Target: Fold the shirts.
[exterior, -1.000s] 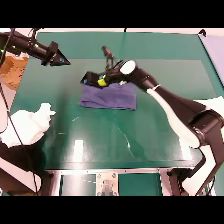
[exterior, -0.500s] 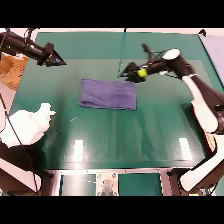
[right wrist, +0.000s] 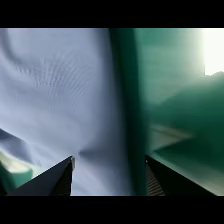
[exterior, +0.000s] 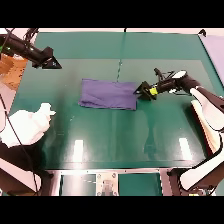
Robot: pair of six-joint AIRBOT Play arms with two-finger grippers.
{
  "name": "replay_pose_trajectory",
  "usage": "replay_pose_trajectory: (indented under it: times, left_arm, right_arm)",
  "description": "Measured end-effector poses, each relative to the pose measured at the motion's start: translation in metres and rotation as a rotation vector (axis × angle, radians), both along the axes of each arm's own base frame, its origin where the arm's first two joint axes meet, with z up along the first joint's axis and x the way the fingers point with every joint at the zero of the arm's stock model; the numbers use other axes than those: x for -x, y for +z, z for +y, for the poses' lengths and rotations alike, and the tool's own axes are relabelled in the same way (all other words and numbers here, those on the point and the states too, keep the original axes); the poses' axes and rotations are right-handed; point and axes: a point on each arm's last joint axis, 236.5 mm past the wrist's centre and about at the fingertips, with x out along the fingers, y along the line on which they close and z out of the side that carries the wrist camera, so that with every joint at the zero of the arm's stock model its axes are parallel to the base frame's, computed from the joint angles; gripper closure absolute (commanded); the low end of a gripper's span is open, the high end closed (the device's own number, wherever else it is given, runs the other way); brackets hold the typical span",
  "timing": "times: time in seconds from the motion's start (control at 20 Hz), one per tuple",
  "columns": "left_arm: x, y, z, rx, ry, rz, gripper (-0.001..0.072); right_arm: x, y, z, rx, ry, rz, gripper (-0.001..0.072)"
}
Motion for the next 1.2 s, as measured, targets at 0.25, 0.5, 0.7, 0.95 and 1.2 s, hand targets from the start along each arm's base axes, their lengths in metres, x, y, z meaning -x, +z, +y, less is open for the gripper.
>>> replay_pose_trajectory:
  times: [0.25, 0.5, 0.7, 0.95, 1.2]
  left_arm:
    - [-0.002, -0.008, 0.012, -0.054, 0.025, 0.007, 0.0677]
    - [-0.001, -0.017, 0.026, -0.125, 0.046, 0.025, 0.0678]
    - [0.0, -0.024, 0.039, -0.181, 0.073, 0.043, 0.0678]
    - [0.001, -0.027, 0.044, -0.201, 0.094, 0.06, 0.0678]
    - [0.007, -0.028, 0.045, -0.205, 0.096, 0.09, 0.0678]
  right_arm:
    - [-0.011, -0.008, 0.051, -0.03, -0.04, -0.07, 0.0695]
    - [-0.034, 0.044, 0.074, -0.116, -0.051, -0.17, 0.0697]
    - [-0.064, 0.138, 0.032, -0.151, -0.123, -0.351, 0.0697]
    - [-0.076, 0.234, -0.09, -0.111, -0.313, -0.504, 0.0697]
    - [-0.046, 0.276, -0.249, -0.012, -0.576, -0.555, 0.0697]
